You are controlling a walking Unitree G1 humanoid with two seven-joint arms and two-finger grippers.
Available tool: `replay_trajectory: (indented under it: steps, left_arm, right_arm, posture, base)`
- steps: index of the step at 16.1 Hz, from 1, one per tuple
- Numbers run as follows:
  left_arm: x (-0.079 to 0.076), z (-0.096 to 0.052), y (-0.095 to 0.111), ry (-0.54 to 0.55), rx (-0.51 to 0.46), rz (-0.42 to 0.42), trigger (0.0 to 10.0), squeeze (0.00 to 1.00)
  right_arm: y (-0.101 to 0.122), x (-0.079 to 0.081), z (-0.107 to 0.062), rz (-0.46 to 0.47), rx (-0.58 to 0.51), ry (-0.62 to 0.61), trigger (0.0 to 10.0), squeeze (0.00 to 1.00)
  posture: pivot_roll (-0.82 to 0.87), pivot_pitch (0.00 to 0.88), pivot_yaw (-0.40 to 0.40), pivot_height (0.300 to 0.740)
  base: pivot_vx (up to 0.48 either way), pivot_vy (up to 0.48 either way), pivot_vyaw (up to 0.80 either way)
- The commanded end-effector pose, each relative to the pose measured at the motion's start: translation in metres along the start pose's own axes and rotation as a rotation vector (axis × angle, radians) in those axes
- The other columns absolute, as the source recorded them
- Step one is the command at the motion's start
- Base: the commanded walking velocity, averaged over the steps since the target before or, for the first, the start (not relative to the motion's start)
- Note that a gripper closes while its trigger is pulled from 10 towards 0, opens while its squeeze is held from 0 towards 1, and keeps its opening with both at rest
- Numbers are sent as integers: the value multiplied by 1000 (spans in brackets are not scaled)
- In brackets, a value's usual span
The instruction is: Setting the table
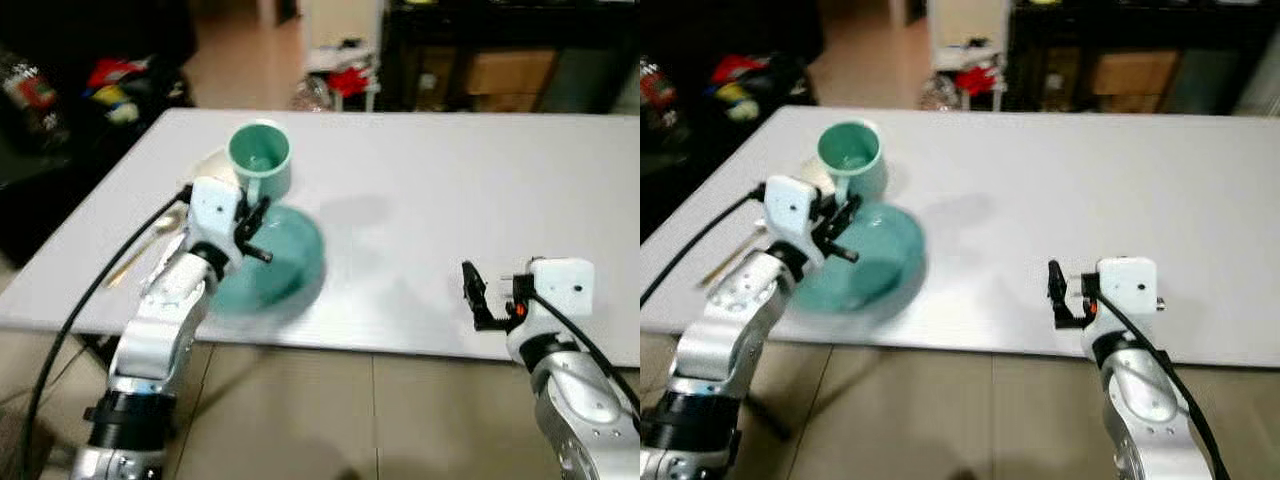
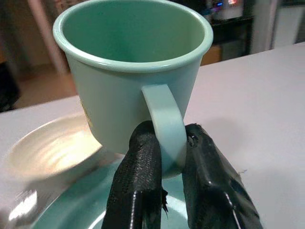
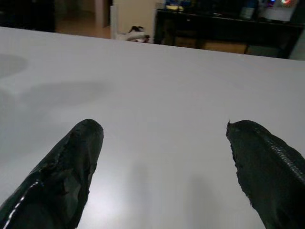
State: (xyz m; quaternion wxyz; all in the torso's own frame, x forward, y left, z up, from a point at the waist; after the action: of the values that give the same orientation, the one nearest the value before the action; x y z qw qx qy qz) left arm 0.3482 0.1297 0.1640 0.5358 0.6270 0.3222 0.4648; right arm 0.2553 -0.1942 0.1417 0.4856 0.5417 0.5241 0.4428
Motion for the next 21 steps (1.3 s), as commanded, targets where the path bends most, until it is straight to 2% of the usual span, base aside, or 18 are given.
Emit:
replay_trajectory:
  steps: [1, 15, 16, 17, 21]
  left_arm:
    - [-6, 3, 8, -22, -29, 10, 10000, 0]
    - [-7, 3, 8, -28, -31, 11, 10000, 0]
    - [-29, 23, 4, -201, 22, 46, 10000, 0]
    - [-36, 29, 3, -263, 47, 59, 10000, 0]
    - [-33, 24, 3, -219, 30, 34, 10000, 0]
  right_arm:
    - [5, -5, -1, -7, -18, -18, 10000, 0]
    - [4, -5, -1, -5, -18, -17, 10000, 0]
    - [6, 10, -11, 8, 19, 242, 10000, 0]
    - [8, 16, -17, 13, 29, 345, 10000, 0]
    - [5, 22, -19, 39, 34, 345, 10000, 0]
  posture:
    - [-48, 0, 54, 740]
    - [-49, 0, 55, 740]
    - [-57, 0, 64, 740]
    - [-64, 0, 70, 740]
    - [-59, 0, 67, 740]
  base:
    - [390, 0, 0]
    - [390, 0, 0]
    - [0, 0, 0]
    - [0, 0, 0]
    - [0, 0, 0]
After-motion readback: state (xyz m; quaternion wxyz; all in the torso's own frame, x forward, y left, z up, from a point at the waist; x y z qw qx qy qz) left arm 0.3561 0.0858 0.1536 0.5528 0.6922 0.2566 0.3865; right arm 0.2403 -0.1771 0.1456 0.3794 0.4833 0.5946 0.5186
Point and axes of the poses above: a point about 5 cm out from each wrist's last joint towards the gripper, its own z axis pointing out of the wrist towards the gripper, its own y axis along the axis of the wrist's last joint, x = y × z, the point moved 4 cm from there along z, pointing out of the wrist towards the gripper, and after that the axes turned 7 degrees about z, right-handed, at the moved point
